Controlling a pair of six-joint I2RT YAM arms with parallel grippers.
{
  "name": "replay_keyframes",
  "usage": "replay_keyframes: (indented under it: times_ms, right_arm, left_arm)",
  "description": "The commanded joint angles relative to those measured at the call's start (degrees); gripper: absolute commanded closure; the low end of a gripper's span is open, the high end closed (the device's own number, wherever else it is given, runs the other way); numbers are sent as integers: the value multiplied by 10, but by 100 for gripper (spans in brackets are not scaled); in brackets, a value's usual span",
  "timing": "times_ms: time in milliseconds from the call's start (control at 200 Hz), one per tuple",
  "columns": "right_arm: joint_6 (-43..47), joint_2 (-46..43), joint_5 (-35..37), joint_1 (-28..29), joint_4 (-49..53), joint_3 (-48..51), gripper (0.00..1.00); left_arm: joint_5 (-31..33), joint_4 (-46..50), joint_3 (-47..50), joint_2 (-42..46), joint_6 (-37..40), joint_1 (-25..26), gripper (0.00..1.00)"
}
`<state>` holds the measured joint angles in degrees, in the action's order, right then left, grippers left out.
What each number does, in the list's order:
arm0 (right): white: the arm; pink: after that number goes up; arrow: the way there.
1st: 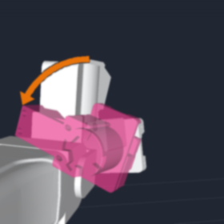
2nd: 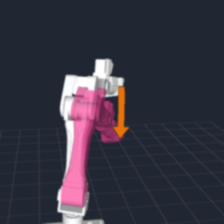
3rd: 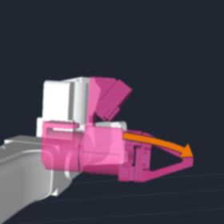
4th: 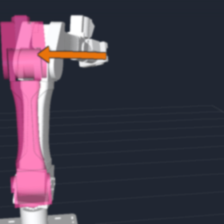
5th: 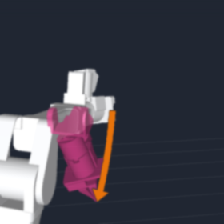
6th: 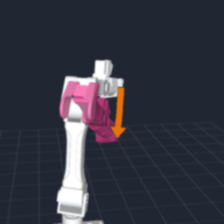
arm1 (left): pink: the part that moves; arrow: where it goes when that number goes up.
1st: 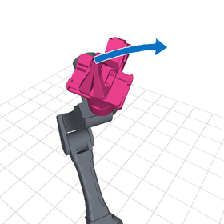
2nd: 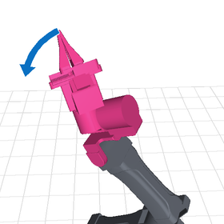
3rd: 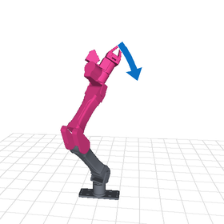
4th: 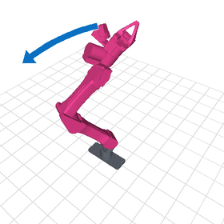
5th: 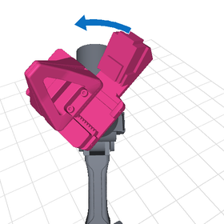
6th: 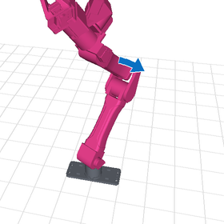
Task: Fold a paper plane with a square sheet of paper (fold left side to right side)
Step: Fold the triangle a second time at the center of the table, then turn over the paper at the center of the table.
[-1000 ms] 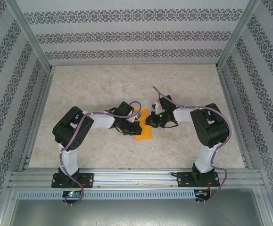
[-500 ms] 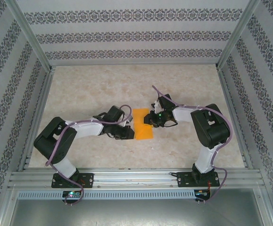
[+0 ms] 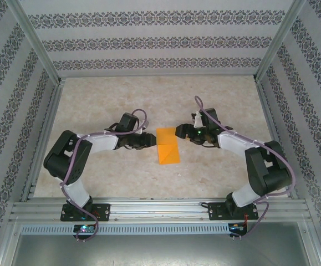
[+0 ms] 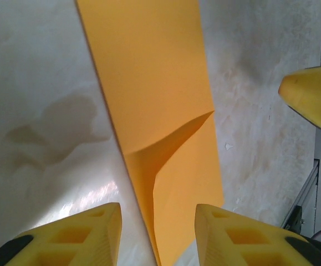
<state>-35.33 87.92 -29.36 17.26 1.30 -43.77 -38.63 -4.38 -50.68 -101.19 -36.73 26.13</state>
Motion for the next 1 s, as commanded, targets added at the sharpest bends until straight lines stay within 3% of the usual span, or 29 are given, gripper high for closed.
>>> replay_keyframes:
  times_ms: [0,280,445,714,994]
  right_arm:
    - [-9,-22,0,-13,-49,32,21]
    - [-12,-36,-19,-32,-51,58,22]
    - [-8,-27,-46,-34,-51,56,28]
    - [-27,19,-95,-19,-77,48,39]
    - [-68,76,-112,26,-141,33,44]
  left_arm:
    - [-38,-36,-30,-31,0,-2,60]
    - [-72,-57,-60,-94,-10,8,62]
    - [-74,-61,-61,-109,-11,16,70]
    - [-33,-50,-33,-64,1,17,94]
    - [-18,-94,3,-24,-22,16,97]
